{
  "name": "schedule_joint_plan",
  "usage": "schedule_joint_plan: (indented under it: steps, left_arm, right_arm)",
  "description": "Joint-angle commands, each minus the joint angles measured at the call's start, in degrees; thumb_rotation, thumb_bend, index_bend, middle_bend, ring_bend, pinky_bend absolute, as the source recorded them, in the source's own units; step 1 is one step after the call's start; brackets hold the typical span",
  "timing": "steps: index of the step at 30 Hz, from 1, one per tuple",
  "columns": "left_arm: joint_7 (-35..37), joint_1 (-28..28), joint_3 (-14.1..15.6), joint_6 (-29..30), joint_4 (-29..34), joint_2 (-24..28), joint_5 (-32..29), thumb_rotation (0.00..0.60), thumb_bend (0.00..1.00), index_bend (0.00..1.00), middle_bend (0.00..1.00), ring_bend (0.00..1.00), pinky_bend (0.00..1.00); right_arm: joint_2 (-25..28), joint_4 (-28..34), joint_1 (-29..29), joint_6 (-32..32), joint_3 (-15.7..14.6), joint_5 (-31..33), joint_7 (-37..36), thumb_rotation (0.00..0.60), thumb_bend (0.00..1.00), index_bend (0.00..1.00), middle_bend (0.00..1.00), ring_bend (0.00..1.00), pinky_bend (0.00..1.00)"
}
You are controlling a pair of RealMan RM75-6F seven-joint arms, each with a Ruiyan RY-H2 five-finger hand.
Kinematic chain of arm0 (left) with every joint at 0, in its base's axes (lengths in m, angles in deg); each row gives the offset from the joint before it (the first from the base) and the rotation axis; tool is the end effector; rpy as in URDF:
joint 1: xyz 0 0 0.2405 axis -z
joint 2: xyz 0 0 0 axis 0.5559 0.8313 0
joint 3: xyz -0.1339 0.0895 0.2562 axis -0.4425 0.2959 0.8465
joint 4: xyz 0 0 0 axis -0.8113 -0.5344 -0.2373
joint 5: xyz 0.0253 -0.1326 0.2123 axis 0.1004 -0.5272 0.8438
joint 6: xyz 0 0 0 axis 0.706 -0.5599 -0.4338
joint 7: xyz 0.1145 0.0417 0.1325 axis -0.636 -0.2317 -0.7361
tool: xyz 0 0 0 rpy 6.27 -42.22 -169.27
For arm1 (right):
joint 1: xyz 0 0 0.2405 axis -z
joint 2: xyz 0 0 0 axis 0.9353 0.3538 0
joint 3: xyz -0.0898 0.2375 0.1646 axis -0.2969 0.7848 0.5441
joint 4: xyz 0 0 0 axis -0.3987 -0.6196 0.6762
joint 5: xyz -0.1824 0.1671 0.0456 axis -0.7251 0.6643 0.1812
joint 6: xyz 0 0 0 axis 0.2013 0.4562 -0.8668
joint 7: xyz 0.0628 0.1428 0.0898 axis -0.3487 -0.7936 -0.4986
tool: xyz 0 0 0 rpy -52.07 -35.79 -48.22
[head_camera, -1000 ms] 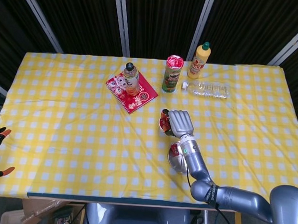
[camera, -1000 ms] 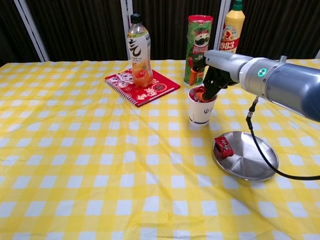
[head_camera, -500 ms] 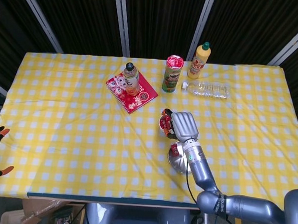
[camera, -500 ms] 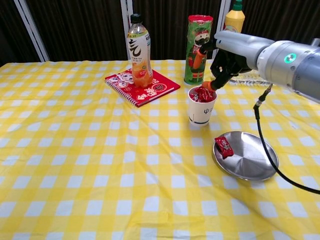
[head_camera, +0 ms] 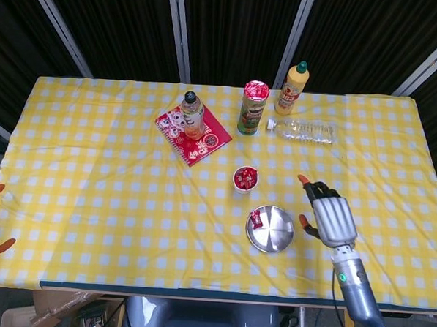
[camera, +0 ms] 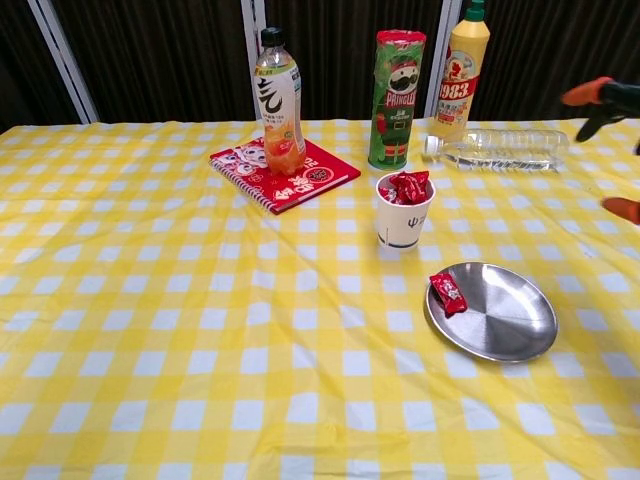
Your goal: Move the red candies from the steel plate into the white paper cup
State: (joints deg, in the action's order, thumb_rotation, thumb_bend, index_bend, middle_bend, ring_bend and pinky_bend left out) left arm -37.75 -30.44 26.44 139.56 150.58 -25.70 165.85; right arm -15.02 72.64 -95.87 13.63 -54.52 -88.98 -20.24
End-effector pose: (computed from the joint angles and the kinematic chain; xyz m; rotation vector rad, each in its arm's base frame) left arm -0.3948 0.2019 0.1753 -1.3734 -0.9961 -0.8618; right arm -0.2459 -0.3067 0.0578 1.5656 -0.8873 0.9265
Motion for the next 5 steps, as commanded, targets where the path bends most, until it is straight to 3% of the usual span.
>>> schedule_joint_plan:
  steps: [1,5]
  left_arm:
    - [-0.71,-0.58,-0.17,1.34,-0.96,-0.71,0.52,0.6,0.02,0.0,0.0,0.0,0.0]
    - [-1.4,-1.19,-0.46,3.26,-1.9,-1.56,1.07,0.6,0.02,0.0,0.0,0.0,0.0]
  right_arm:
    - [5.22,-0.12,6.29,4.59,-5.8,-4.71,-3.52,0.6,0.4,0.0,0.02,0.0,0.12]
    - [7.59,-2.24,10.64,8.46,-8.32,-8.51,-6.28,0.6,0.4,0.0,0.0,0.0,0.09]
